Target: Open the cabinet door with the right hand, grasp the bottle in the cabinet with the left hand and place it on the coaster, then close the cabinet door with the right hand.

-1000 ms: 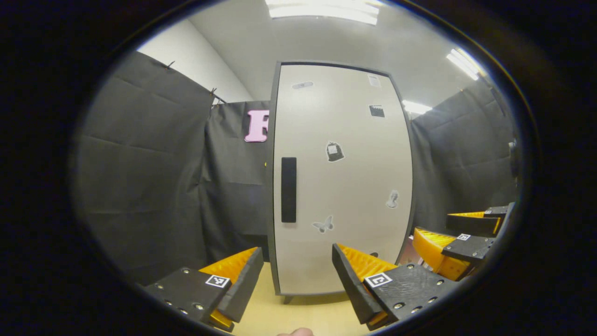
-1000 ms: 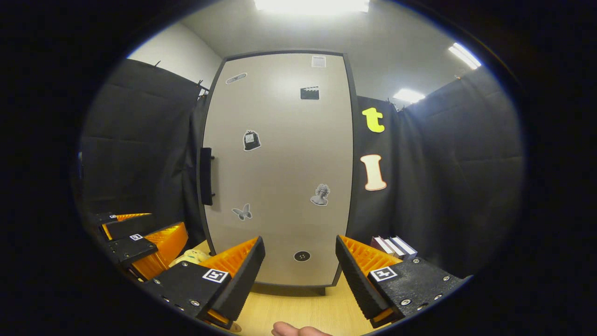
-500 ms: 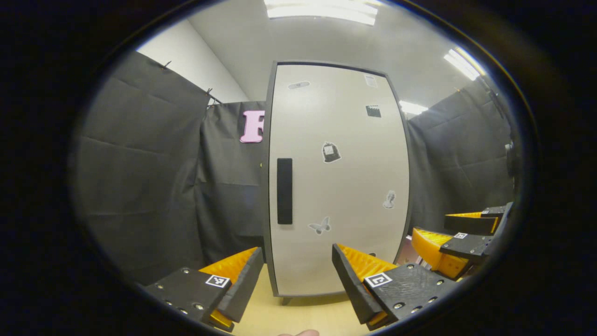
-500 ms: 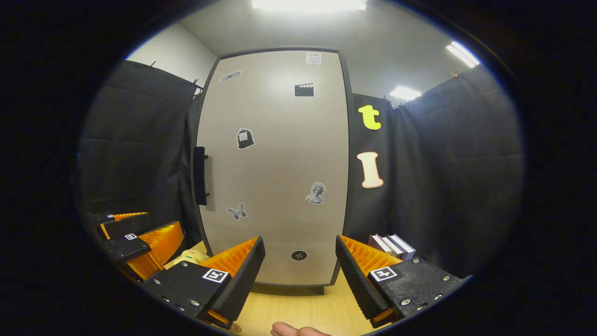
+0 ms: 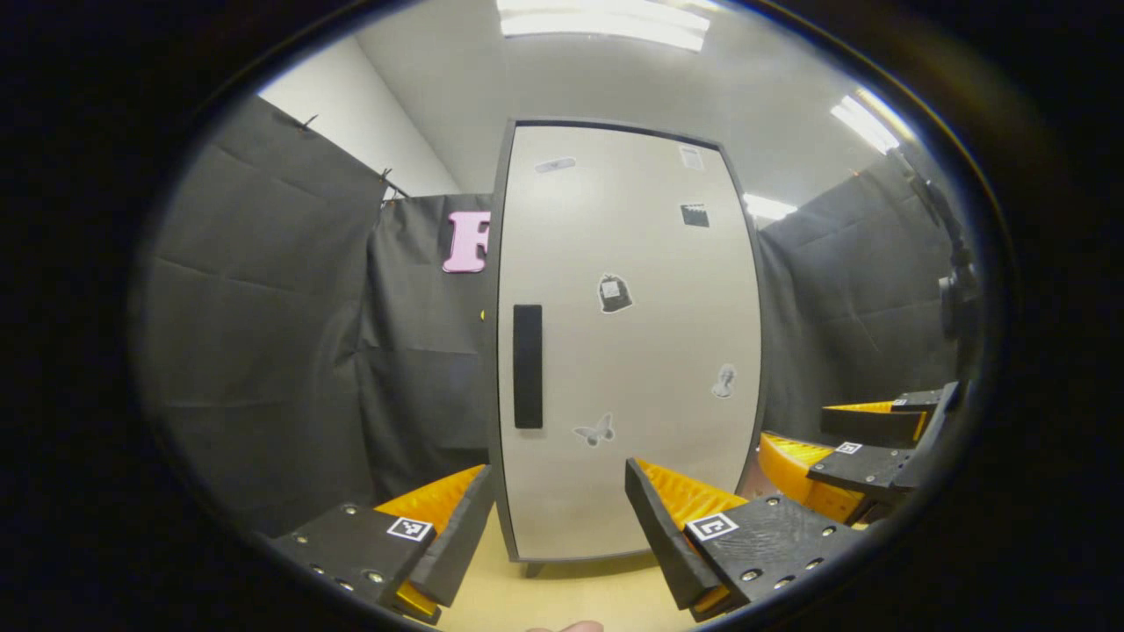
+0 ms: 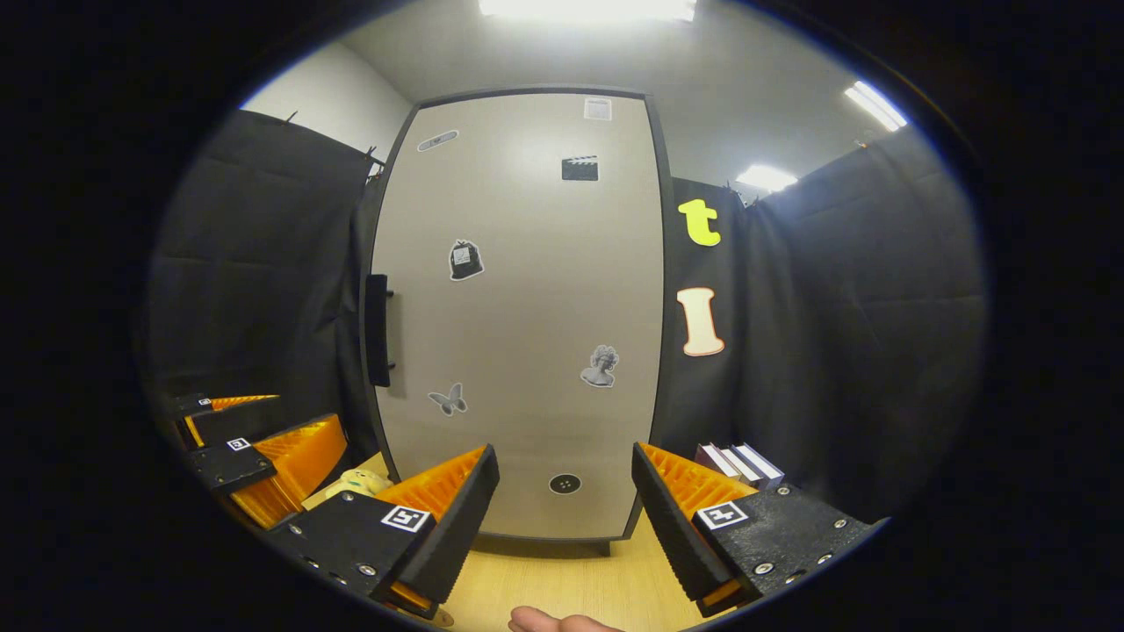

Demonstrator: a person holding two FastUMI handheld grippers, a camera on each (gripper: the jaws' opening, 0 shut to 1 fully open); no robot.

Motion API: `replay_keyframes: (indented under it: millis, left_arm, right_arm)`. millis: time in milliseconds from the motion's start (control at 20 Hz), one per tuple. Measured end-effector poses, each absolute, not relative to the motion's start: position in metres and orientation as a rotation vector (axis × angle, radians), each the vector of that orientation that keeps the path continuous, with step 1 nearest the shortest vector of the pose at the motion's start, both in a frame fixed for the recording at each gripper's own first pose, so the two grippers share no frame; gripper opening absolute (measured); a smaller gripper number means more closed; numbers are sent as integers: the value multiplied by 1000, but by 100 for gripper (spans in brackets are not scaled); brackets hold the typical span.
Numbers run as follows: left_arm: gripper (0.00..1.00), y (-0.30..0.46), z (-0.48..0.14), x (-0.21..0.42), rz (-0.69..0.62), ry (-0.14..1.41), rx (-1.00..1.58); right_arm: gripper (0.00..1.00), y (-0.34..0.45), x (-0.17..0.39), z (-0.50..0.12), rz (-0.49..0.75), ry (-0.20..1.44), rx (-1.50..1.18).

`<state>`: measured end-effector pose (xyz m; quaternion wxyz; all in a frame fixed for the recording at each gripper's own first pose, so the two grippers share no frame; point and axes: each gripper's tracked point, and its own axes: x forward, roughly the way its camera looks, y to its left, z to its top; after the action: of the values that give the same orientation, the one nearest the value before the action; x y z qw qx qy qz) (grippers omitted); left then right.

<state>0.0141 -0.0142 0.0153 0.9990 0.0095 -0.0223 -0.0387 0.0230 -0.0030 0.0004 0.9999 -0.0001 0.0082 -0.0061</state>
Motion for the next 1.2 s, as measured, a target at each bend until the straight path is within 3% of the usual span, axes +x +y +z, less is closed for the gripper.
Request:
replay_keyframes:
  millis: [550, 1200]
  left_arm:
    - [87, -4, 22, 0, -75, -82, 32]
    - [87, 54, 7, -91, 81, -75, 55]
  right_arm:
    - [94, 13, 52, 15, 25, -14, -11]
    - [93, 108, 104, 48, 213, -87, -54]
